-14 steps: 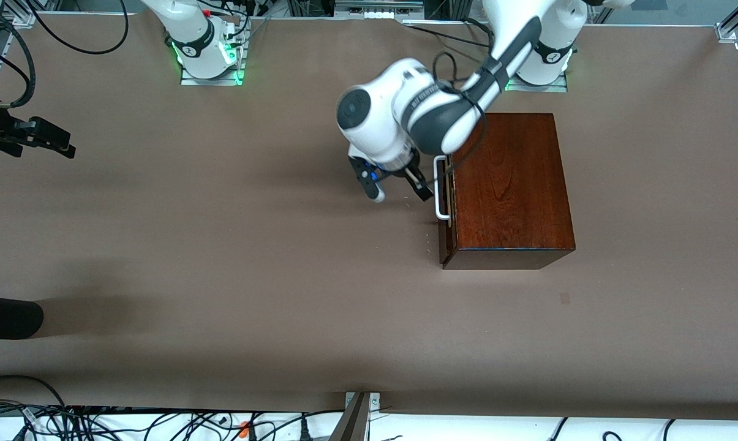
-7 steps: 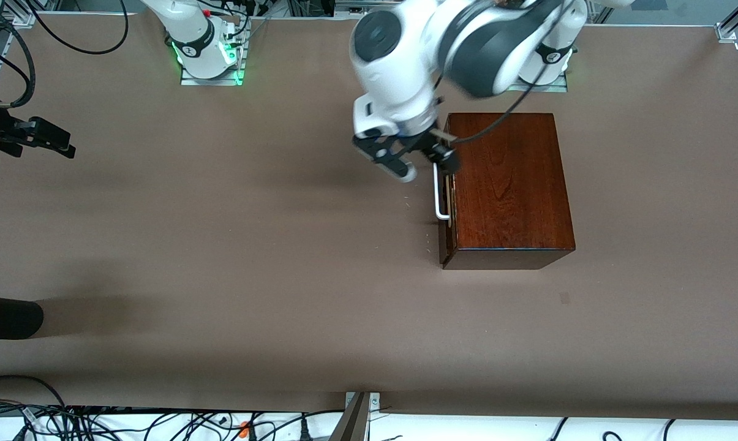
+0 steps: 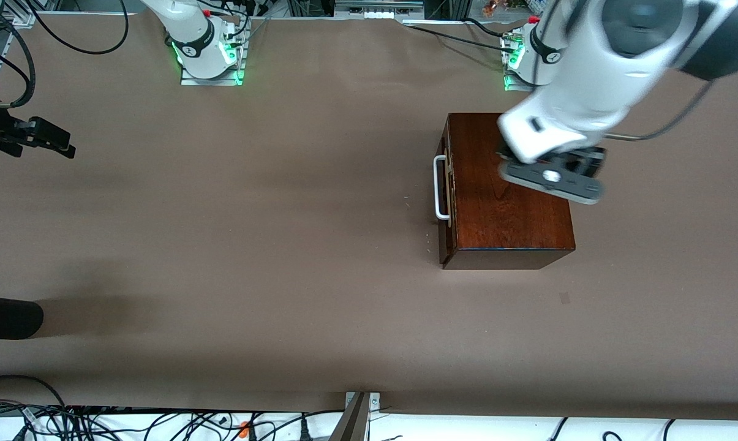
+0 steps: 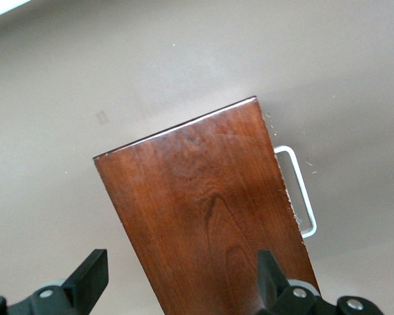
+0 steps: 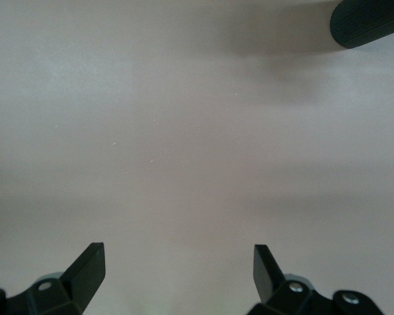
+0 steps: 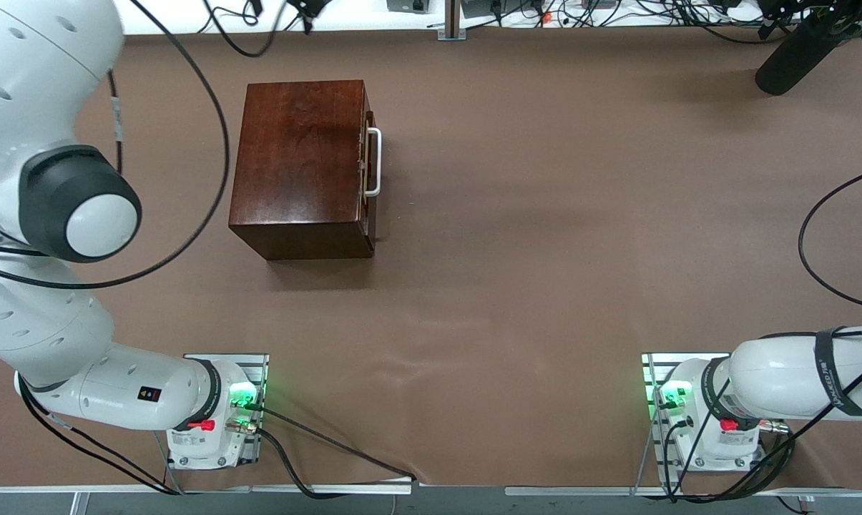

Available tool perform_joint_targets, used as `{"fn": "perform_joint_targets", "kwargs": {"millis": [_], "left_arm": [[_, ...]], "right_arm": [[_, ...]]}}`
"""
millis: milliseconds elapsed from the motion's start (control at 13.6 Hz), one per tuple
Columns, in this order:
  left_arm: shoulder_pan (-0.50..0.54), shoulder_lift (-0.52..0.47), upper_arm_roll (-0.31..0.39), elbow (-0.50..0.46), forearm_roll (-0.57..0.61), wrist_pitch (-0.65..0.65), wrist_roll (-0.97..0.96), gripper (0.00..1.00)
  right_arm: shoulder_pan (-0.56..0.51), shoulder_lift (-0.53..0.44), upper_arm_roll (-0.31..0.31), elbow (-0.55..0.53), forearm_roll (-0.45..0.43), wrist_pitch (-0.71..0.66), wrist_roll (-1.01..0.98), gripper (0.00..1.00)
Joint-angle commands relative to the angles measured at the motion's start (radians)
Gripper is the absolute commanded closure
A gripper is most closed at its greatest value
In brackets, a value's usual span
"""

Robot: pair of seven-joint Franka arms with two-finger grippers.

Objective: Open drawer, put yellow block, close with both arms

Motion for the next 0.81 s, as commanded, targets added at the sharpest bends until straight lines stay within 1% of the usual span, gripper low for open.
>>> {"fn": "perform_joint_targets", "kwargs": {"millis": [0, 74, 147, 294, 368, 515, 589, 736], "left_arm": [[0.053, -0.084, 0.017, -0.07, -0.076, -0.014, -0.009, 0.0], [0.049, -0.127, 0.067, -0.129, -0.087, -0.003, -0.004, 0.0], [0.046, -0.159, 0.117, -0.166, -0.12, -0.001, -0.001, 0.0], [0.046, -0.192, 0.213, -0.223, -0.191, 0.005, 0.004, 0.0], [0.043, -0.204, 0.248, -0.254, -0.205, 0.028, 0.033, 0.0], [0.043, -0.265, 0.288, -0.358, -0.207, 0.095, 0.126, 0.0], [0.043, -0.302, 0.308, -0.415, -0.208, 0.126, 0.13, 0.0], [0.041, -0.354, 0.316, -0.489, -0.208, 0.147, 0.113, 0.0]], "right_arm": [[-0.006, 0.012, 0.002, 0.029, 0.016, -0.024, -0.015, 0.0], [-0.006, 0.012, 0.002, 0.029, 0.016, -0.024, -0.015, 0.0], [-0.006, 0.012, 0.002, 0.029, 0.016, -0.024, -0.015, 0.0], [-0.006, 0.012, 0.002, 0.029, 0.016, -0.024, -0.015, 0.0], [-0.006, 0.012, 0.002, 0.029, 0.016, -0.024, -0.015, 0.0], [-0.006, 0.012, 0.002, 0.029, 0.016, -0.024, -0.015, 0.0], [-0.006, 0.012, 0.002, 0.029, 0.016, -0.024, -0.015, 0.0], [-0.006, 0.012, 0.002, 0.028, 0.016, -0.024, -0.015, 0.0]]}}
